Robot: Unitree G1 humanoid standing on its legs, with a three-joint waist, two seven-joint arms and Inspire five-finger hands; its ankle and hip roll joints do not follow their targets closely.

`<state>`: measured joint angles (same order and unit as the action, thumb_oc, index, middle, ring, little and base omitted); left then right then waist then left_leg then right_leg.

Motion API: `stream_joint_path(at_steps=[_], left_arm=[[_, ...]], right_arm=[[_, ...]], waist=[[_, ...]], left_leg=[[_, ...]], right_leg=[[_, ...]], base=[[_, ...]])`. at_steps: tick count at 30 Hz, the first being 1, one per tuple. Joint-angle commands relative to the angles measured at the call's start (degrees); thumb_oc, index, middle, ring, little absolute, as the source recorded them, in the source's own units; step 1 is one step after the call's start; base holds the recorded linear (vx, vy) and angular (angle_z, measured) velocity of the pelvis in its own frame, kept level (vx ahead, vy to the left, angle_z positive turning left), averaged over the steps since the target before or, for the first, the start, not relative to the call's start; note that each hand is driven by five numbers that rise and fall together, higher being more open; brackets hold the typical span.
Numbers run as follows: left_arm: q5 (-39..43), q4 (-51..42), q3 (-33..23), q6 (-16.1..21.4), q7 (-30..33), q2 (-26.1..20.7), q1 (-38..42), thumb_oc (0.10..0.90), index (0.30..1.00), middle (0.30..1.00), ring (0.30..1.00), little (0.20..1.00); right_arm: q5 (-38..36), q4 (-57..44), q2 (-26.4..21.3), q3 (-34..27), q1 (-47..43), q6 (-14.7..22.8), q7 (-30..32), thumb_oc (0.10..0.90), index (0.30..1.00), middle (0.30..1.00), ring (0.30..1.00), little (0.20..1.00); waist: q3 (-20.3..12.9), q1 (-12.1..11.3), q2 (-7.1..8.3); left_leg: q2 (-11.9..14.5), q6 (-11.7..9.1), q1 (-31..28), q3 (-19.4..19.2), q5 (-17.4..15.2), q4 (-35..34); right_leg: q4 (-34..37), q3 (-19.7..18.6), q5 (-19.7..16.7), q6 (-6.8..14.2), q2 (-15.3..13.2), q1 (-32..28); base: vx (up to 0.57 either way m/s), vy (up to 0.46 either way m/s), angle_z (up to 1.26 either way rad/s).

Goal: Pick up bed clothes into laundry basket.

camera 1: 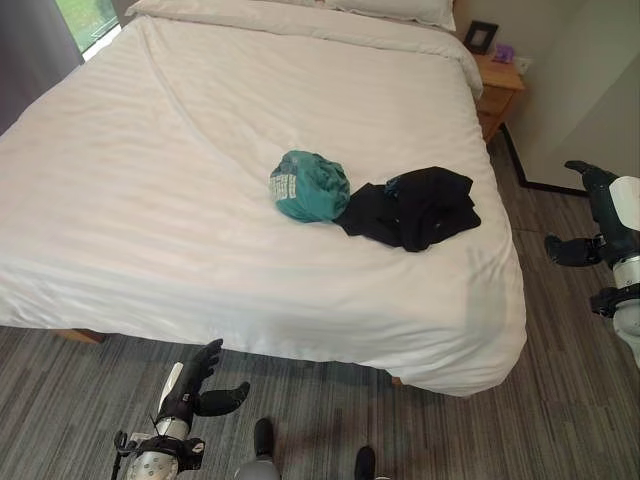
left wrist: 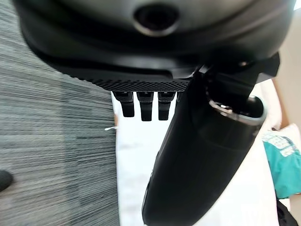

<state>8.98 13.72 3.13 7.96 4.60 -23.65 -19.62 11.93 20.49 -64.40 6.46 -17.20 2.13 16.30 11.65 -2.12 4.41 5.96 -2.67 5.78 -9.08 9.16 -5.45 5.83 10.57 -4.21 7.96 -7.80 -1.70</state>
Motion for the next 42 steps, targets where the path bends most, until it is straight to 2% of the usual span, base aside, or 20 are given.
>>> stream_joint_path(at_steps=[1,4,8,10,13,14,16,18,22,24,26,27,28,30,37,38,42], left_arm=[[0.34,-3.52,-2.11,4.38,0.93,-2.65,3.41,0.8,0.9,0.9,0.9,0.9],[0.46,-2.44,-2.47,4.4,1.23,-3.04,3.7,0.8,0.9,0.9,0.9,0.9],[0.73,-1.55,-1.85,4.61,1.82,-3.23,5.46,0.8,0.9,0.9,0.9,0.9],[0.87,-1.78,-1.87,4.64,1.99,-2.81,5.98,0.8,0.9,0.9,0.9,0.9],[0.98,-1.79,-2.08,4.55,2.01,-2.14,6.16,0.8,0.9,0.9,0.9,0.9],[0.56,-1.8,-2.66,4.34,1.85,-1.51,6.09,0.8,0.9,0.9,0.9,0.9],[-0.21,-1.92,-2.64,3.93,1.56,-1.82,6.29,0.8,0.9,0.9,0.9,0.9],[-0.72,-2.28,-3.17,3.64,1.35,-1.63,6.19,0.8,0.9,0.9,0.9,0.9],[-1.27,-3.57,-3.77,3.23,1.54,-0.53,6.34,0.8,0.9,0.9,0.9,0.9],[-1.17,-4.69,-3.81,3.05,2.02,0.44,6.28,0.8,0.9,0.9,0.9,0.9],[-0.53,-5.88,-4.24,3.15,2.55,1.36,6.98,0.8,0.9,0.9,0.9,0.9],[-0.51,-5.99,-4.14,3.09,2.53,1.15,6.9,0.8,0.9,0.9,0.9,0.9],[0.32,-7.98,-4.75,3.14,2.54,1.86,6.88,0.8,0.9,0.9,0.9,0.9],[1.15,-10.48,-5.04,3.75,2.46,2.3,6.98,0.8,0.9,0.9,0.9,0.9],[3.06,-16.3,-5.82,4.85,2.42,2.76,6.74,0.8,0.9,0.9,0.9,0.9],[3.42,-17.85,-6.21,5.14,2.35,2.89,6.56,0.8,0.9,0.9,0.9,0.9],[4.48,-20.04,-6.67,5.57,2.23,2.89,7.23,0.8,0.9,0.9,0.9,0.9]], right_arm=[[-2.59,2.08,-8.76,0.1,-17.16,1.28,1.93,0.8,0.9,0.9,0.9,0.9],[-1.05,2.08,-12.89,5.17,-23.82,1.13,1.55,0.8,0.9,0.9,0.9,0.9],[0.4,2.64,-15.37,12.36,-33.19,1.04,2.5,0.8,0.9,0.9,0.9,0.9],[0.35,2.0,-15.71,12.15,-33.14,1.12,3.01,0.8,0.9,0.9,0.9,0.9],[0.89,-1.16,-15.42,7.83,-28.36,1.32,3.62,0.8,0.9,0.9,0.9,0.9],[1.29,-4.93,-13.88,4.15,-23.74,1.87,3.79,0.8,0.9,0.9,0.9,0.9],[2.04,-8.66,-10.53,-3.93,-13.83,2.16,3.26,0.8,0.9,0.9,0.9,0.9],[4.2,-14.06,-8.13,-8.88,-7.4,2.26,3.1,0.8,0.9,0.9,0.9,0.9],[7.55,-21.5,-1.91,-15.23,-0.76,2.31,4.05,0.8,0.9,0.9,0.9,0.9],[8.08,-25.73,3.07,-18.45,2.83,2.28,4.78,0.8,0.9,0.9,0.9,0.9],[7.67,-28.4,7.65,-20.08,5.64,2.68,5.37,0.8,0.9,0.9,0.9,0.9],[7.74,-28.97,7.95,-20.69,6.38,2.54,5.2,0.8,0.9,0.9,0.9,0.9],[7.42,-31.98,12.09,-21.84,8.98,3.26,4.92,0.8,0.9,0.9,0.9,0.9],[7.48,-33.8,14.88,-22.23,10.65,4.18,4.84,0.8,0.9,0.9,0.9,0.9],[6.51,-34.23,19.78,-20.56,13.27,5.16,3.43,0.8,0.9,0.9,0.9,0.9],[4.57,-33.58,21.38,-20.25,14.48,5.35,2.41,0.8,0.9,0.9,0.9,0.9],[1.87,-32.27,22.95,-18.94,14.56,5.66,0.85,0.8,0.9,0.9,0.9,0.9]], waist=[[1.03,-3.18,1.24],[1.68,-4.04,0.88],[1.99,-4.28,0.59],[2.05,-4.06,0.35],[2.02,-3.74,0.07],[1.91,-2.99,-0.45],[1.52,-3.07,0.04],[1.16,-2.79,0.33],[-0.42,-1.57,-0.21],[-1.0,-1.09,-0.4],[-1.74,-0.14,-0.78],[-1.72,-0.41,-0.64],[-2.28,0.33,-0.96],[-2.88,1.09,-1.27],[-3.68,1.88,-1.37],[-3.87,2.11,-1.37],[-3.99,2.15,-1.34]], left_leg=[[3.28,-4.57,-4.4,-1.47,-6.98,0.45],[3.88,-5.35,-2.47,-0.26,-6.46,0.45],[3.99,-5.77,0.07,1.59,-5.49,0.45],[3.89,-5.85,0.62,2.22,-5.4,0.45],[3.87,-5.82,0.55,2.66,-5.6,0.45],[3.74,-5.6,0.08,2.74,-6.05,0.45],[3.66,-5.4,-0.99,2.62,-6.59,0.45],[3.65,-5.11,-2.49,2.26,-7.21,0.45],[3.48,-4.45,-5.32,1.18,-8.49,0.45],[3.45,-4.06,-6.73,0.43,-9.07,0.45],[3.44,-3.81,-7.82,-0.2,-9.45,0.45],[3.44,-3.81,-7.97,-0.29,-9.5,0.45],[3.51,-3.54,-8.94,-0.82,-9.92,0.45],[3.63,-3.4,-9.85,-1.49,-10.2,0.45],[3.8,-3.02,-12.54,-3.08,-10.97,0.45],[3.85,-2.97,-13.11,-3.1,-11.18,0.45],[3.87,-2.9,-13.77,-3.23,-11.36,0.45]], right_leg=[[-0.83,1.42,2.56,2.5,-2.96,3.04],[-0.83,2.36,3.24,2.28,-2.46,3.43],[-0.83,2.82,3.41,2.02,-2.12,4.65],[-0.83,2.94,3.64,1.9,-2.04,4.76],[-0.83,3.19,3.9,1.9,-2.04,4.41],[-0.83,3.19,4.14,1.85,-2.1,3.64],[-0.83,3.48,4.3,1.9,-2.35,2.14],[-0.83,3.13,4.3,1.91,-2.47,1.05],[-0.83,1.89,4.43,1.99,-2.92,-0.57],[-0.83,1.04,4.47,2.03,-3.15,-1.29],[-0.83,0.3,4.49,2.02,-3.31,-1.67],[-0.83,0.21,4.51,2.03,-3.32,-1.77],[-0.83,-0.29,4.58,2.03,-3.42,-2.13],[-0.83,-0.78,4.52,2.11,-3.55,-2.41],[-0.83,-2.24,4.35,1.99,-3.73,-3.51],[-0.83,-2.38,4.39,1.88,-3.76,-3.95],[-0.83,-2.52,4.39,1.82,-3.74,-4.39]], base=[[0.03,-0.097,0.15],[0.04,-0.067,0.22],[0.01,-0.037,0.23],[0.01,-0.009,0.15],[0.02,0.005,0.16],[0.02,0.008,0.16],[0.02,0.003,0.28],[0.0,0.0,0.3],[0.01,0.034,-0.03],[0.0,0.048,-0.31],[-0.01,0.032,-0.26],[-0.01,0.026,-0.27],[-0.01,0.023,-0.29],[-0.01,0.025,-0.2],[-0.01,0.014,-0.3],[-0.01,0.0,-0.11],[-0.01,-0.002,-0.04]])
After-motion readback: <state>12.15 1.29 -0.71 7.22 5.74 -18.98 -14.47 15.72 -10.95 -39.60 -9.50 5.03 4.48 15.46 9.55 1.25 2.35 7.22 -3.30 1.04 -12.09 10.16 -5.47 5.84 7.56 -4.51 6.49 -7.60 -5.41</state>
